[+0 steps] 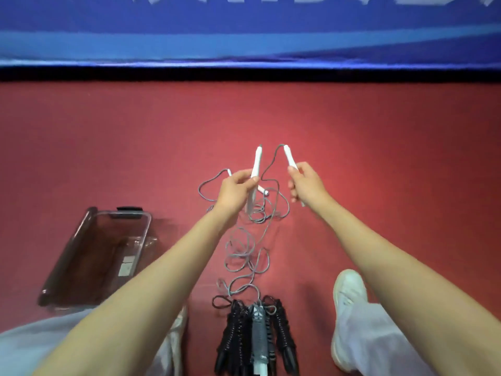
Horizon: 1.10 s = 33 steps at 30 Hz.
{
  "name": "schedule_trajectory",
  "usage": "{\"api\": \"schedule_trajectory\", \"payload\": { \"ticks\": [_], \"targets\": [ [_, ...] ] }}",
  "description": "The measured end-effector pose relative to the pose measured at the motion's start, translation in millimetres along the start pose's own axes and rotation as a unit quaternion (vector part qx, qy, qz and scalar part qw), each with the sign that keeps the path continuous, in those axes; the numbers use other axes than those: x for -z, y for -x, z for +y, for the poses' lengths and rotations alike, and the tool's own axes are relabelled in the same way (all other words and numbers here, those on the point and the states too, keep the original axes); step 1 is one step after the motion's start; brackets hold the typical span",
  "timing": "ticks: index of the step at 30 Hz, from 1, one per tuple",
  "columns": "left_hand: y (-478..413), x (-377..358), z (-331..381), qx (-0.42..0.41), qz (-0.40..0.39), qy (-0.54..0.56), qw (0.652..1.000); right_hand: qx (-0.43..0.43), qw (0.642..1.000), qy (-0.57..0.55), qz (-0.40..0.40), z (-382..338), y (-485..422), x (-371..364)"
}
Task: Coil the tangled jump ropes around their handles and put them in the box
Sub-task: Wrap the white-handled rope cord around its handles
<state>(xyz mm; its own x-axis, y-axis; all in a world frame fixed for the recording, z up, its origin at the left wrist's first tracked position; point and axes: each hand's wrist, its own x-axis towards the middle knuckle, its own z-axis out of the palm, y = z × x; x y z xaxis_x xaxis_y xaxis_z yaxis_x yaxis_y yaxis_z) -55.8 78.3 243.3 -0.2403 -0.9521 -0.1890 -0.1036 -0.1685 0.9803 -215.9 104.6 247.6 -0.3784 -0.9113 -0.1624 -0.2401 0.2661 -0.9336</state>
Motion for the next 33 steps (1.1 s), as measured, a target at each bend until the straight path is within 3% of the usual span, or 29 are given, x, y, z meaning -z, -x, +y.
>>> {"api": "schedule_trajectory", "payload": {
  "ticks": [7, 14, 21, 24, 27, 30, 33],
  "targets": [
    [43, 24, 141, -0.146, -0.009, 0.086, 0.986, 0.156, 0.976, -0.154, -0.006, -149, 63, 34],
    [80, 10, 132, -0.104, -0.055, 0.171, 0.978, 0.118, 0.979, -0.164, -0.034, -133, 96, 19],
    [74, 1, 116, -0.098, -0.030, 0.132, 0.986, 0.058, 0.971, -0.229, -0.030, -118, 89, 11],
    [74, 5, 121, -0.151, -0.025, -0.001, 0.988, 0.047, 0.970, -0.233, -0.039, -118, 86, 18],
    [66, 12, 126, -0.220, 0.029, -0.131, 0.966, 0.044, 0.969, -0.237, -0.060, -120, 84, 23],
    [56, 20, 130, -0.247, 0.076, -0.089, 0.962, 0.046, 0.964, -0.219, -0.145, -124, 88, 32],
    [53, 28, 139, -0.243, 0.020, -0.066, 0.968, 0.036, 0.948, -0.197, -0.246, -126, 94, 41]
  ]
}}
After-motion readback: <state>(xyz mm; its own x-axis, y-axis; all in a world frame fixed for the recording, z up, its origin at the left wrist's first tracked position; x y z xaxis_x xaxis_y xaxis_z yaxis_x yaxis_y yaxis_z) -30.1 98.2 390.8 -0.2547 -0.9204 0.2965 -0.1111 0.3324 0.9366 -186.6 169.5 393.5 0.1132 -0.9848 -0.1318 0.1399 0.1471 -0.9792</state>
